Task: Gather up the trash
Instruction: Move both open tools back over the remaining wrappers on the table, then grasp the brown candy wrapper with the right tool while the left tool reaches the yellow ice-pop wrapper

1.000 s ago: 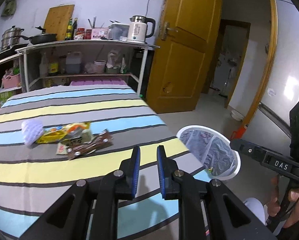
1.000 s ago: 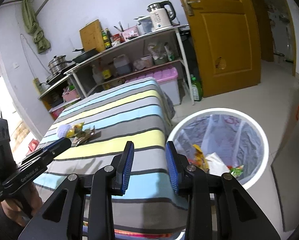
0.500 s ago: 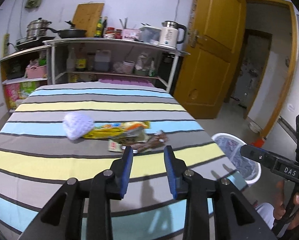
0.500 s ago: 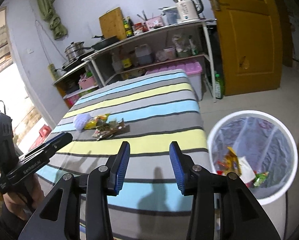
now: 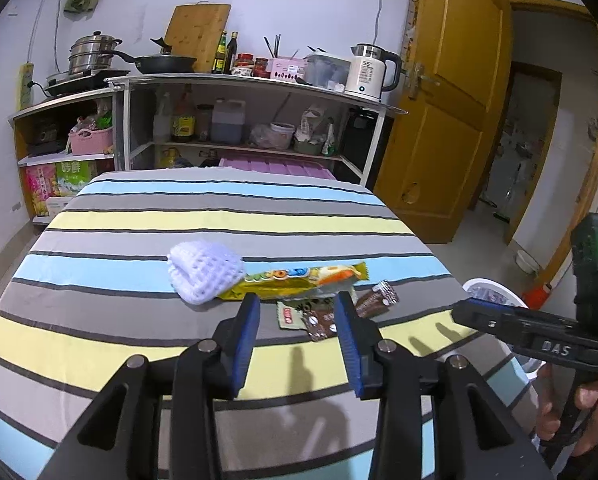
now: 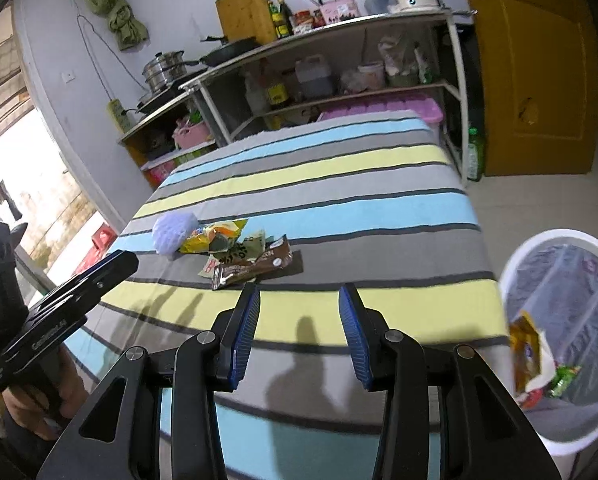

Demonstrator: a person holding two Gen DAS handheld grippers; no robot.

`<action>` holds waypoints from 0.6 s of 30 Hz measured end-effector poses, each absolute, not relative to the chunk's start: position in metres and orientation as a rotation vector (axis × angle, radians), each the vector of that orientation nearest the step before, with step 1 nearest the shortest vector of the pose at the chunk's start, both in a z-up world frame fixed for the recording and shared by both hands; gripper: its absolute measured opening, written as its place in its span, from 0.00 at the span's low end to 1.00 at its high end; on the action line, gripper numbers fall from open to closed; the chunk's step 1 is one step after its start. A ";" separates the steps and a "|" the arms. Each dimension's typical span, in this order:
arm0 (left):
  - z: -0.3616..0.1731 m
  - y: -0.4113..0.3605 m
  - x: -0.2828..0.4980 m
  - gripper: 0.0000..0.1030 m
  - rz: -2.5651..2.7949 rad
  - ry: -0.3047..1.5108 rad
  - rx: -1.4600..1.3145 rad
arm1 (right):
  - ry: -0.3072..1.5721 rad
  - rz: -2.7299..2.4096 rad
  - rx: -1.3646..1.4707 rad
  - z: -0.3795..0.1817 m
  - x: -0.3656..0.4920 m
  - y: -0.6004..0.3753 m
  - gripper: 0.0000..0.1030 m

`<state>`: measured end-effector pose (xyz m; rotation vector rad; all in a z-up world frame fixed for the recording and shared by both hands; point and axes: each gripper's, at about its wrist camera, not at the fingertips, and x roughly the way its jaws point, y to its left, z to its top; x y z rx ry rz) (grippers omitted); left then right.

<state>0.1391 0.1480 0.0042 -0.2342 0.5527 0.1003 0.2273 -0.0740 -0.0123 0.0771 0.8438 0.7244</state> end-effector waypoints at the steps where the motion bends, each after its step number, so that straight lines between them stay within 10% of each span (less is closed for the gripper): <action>1: 0.004 0.150 0.141 0.39 0.102 0.553 -0.235 | 0.852 0.727 0.074 -0.014 0.232 -0.068 0.41; 16: 0.002 0.178 0.160 0.43 0.097 0.550 -0.268 | 0.977 0.753 0.071 -0.044 0.277 -0.016 0.41; 18: 0.001 0.179 0.164 0.46 0.084 0.558 -0.273 | 0.975 0.763 0.053 -0.045 0.274 -0.013 0.25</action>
